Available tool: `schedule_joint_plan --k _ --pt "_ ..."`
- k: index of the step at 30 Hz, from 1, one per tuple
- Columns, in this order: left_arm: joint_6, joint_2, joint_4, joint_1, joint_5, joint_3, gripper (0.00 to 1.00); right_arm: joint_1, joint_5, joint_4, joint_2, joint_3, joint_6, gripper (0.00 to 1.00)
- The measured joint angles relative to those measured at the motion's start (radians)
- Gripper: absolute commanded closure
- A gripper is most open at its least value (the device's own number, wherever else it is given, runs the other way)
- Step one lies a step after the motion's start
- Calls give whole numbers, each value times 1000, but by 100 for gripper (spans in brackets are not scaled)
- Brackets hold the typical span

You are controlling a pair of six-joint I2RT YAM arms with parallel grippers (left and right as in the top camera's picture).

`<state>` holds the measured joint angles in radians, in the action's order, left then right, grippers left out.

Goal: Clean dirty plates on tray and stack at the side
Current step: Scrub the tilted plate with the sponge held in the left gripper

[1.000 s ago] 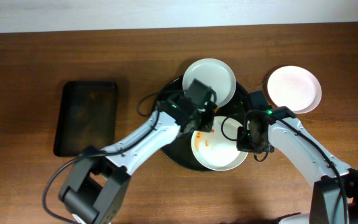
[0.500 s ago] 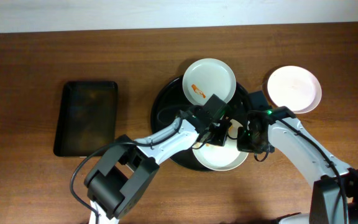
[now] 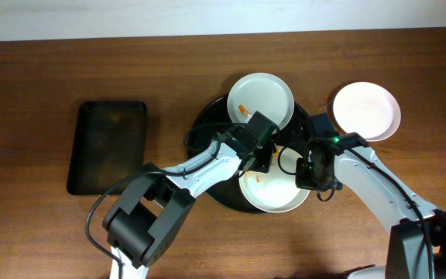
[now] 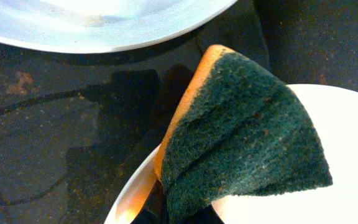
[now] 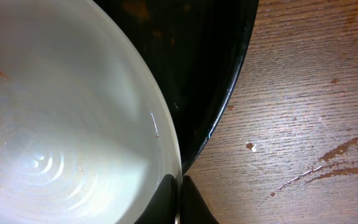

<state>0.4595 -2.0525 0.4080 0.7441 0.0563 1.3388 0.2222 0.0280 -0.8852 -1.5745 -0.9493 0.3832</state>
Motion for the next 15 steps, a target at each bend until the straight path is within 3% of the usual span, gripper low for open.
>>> schedule_joint_plan --k 8,15 --pt "-17 109 110 2 -24 10 100 0 0 -3 0 0 -3 96" --pt "-16 160 174 6 41 -6 100 0 0 -3 0 0 -2 96"
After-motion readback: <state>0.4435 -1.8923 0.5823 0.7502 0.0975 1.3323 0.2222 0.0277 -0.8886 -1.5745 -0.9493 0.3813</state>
